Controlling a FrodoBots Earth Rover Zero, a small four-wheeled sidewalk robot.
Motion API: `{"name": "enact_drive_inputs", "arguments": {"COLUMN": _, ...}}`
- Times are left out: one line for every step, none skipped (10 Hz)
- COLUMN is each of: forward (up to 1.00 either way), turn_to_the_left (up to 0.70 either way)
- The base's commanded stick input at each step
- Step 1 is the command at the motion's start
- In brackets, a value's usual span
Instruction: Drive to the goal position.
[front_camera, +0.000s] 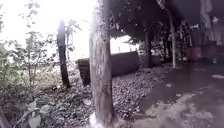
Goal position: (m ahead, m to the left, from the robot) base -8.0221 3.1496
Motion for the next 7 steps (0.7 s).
{"name": "enact_drive_inputs", "arguments": {"forward": 0.0, "turn_to_the_left": -0.45}}
{"name": "enact_drive_inputs", "arguments": {"forward": 0.0, "turn_to_the_left": -0.45}}
{"name": "enact_drive_inputs", "arguments": {"forward": 0.0, "turn_to_the_left": -0.45}}
{"name": "enact_drive_inputs", "arguments": {"forward": 0.0, "turn_to_the_left": -0.45}}
{"name": "enact_drive_inputs", "arguments": {"forward": 0.0, "turn_to_the_left": -0.45}}
{"name": "enact_drive_inputs", "arguments": {"forward": 0.0, "turn_to_the_left": 0.0}}
{"name": "enact_drive_inputs", "arguments": {"forward": 0.0, "turn_to_the_left": 0.0}}
